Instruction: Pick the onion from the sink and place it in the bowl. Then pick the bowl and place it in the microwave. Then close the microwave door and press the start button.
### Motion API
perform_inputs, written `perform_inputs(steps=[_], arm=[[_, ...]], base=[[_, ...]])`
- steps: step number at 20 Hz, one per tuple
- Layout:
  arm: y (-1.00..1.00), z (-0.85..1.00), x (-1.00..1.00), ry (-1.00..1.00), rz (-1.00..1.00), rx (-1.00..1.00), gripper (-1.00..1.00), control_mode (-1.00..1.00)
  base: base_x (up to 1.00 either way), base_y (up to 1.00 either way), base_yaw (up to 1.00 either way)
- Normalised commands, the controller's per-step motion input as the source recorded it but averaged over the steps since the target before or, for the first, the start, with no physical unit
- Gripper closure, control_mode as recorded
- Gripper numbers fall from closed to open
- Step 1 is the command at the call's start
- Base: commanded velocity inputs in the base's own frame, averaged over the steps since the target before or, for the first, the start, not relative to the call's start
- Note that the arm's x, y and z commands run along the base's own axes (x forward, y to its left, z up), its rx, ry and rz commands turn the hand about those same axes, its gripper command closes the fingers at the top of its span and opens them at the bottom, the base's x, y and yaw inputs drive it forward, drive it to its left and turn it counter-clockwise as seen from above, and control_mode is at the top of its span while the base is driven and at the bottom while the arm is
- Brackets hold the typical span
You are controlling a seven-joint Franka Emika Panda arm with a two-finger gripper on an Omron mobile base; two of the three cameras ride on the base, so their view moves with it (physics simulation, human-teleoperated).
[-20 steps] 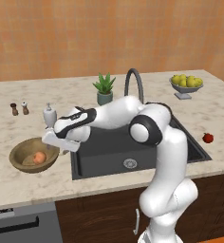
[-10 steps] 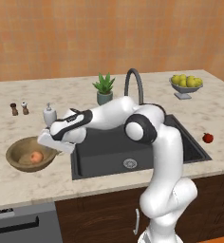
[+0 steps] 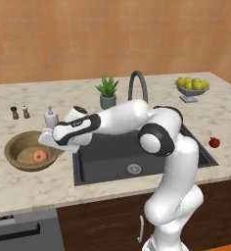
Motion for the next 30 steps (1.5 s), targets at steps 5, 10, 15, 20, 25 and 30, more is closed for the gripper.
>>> perform_inputs(steps=[5, 10, 15, 20, 25, 30], arm=[[-0.66, 0.86, -0.67, -0.22, -0.20, 0.00, 1.00, -1.00], [-0.82, 0.79, -0.67, -0.18, -0.24, 0.02, 1.00, -1.00], [-0.70, 0.83, -0.82, -0.15, -0.26, 0.02, 1.00, -1.00], [-0.67, 0.80, -0.79, -0.04, -0.24, 0.07, 1.00, -1.00], [-0.66, 0.52, -0.53, 0.12, -0.25, 0.07, 1.00, -1.00], [-0.74, 0.58, -0.44, 0.23, -0.21, 0.14, 1.00, -1.00]], base=[[0.00, 0.00, 0.00], [0.00, 0.00, 0.00], [0.00, 0.00, 0.00], [0.00, 0.00, 0.00], [0.00, 0.00, 0.00], [0.00, 0.00, 0.00]])
